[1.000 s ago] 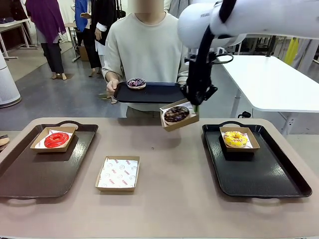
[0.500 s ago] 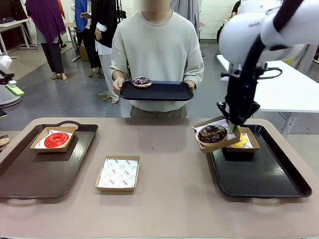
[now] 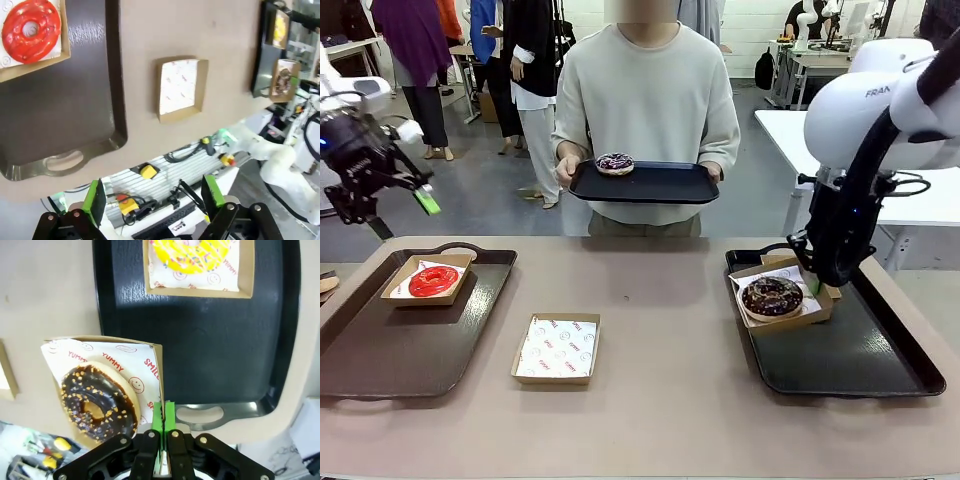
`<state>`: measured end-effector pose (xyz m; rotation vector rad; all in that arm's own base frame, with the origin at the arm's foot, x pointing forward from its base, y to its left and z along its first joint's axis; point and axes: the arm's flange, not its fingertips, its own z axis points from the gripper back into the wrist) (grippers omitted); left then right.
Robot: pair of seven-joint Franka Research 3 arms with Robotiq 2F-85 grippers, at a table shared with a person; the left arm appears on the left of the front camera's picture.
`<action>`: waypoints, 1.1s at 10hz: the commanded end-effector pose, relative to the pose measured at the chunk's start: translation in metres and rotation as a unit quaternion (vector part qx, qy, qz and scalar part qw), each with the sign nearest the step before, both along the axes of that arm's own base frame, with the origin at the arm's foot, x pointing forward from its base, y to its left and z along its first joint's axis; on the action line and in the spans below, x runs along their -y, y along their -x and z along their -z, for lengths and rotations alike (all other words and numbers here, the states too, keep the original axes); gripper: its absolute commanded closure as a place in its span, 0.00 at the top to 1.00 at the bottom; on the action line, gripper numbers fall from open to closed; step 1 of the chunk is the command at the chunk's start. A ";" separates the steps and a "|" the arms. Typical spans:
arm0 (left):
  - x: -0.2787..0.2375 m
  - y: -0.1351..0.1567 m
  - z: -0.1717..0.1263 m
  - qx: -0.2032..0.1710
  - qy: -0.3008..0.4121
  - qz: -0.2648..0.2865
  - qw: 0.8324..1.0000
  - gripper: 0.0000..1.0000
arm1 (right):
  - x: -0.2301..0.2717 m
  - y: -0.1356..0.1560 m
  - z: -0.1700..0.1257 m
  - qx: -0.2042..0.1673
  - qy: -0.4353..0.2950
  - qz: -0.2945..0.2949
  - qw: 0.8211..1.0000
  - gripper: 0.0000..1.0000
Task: Individually package the donuts and arrange them on the tray.
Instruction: Place the picked Paper togo box on the Handle tray while simultaneously picking up another Paper togo box from the table with the other hand.
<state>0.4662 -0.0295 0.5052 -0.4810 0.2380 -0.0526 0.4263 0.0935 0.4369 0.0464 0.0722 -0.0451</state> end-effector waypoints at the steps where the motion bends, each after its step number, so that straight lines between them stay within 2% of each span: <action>1: 0.030 0.000 0.020 0.011 -0.067 0.005 0.998 1.00 | 0.014 0.005 0.011 0.012 -0.023 -0.001 1.000 0.01; 3: 0.062 0.003 0.036 0.032 -0.109 0.008 0.993 1.00 | 0.023 0.008 0.019 0.018 -0.030 0.009 0.999 0.01; 4: 0.078 0.007 0.044 0.049 -0.131 0.001 0.990 1.00 | 0.012 0.002 0.012 0.003 -0.006 0.009 1.000 0.01; 5: 0.092 0.010 0.051 0.066 -0.146 -0.008 0.987 1.00 | 0.012 0.002 0.012 0.003 -0.006 0.009 1.000 0.01; 9: 0.150 0.031 0.093 0.083 -0.198 -0.013 0.977 1.00 | 0.012 0.002 0.012 0.003 -0.006 0.009 1.000 0.01; 11: 0.172 0.039 0.101 0.101 -0.198 -0.012 0.975 1.00 | 0.012 0.002 0.012 0.003 -0.006 0.009 1.000 0.01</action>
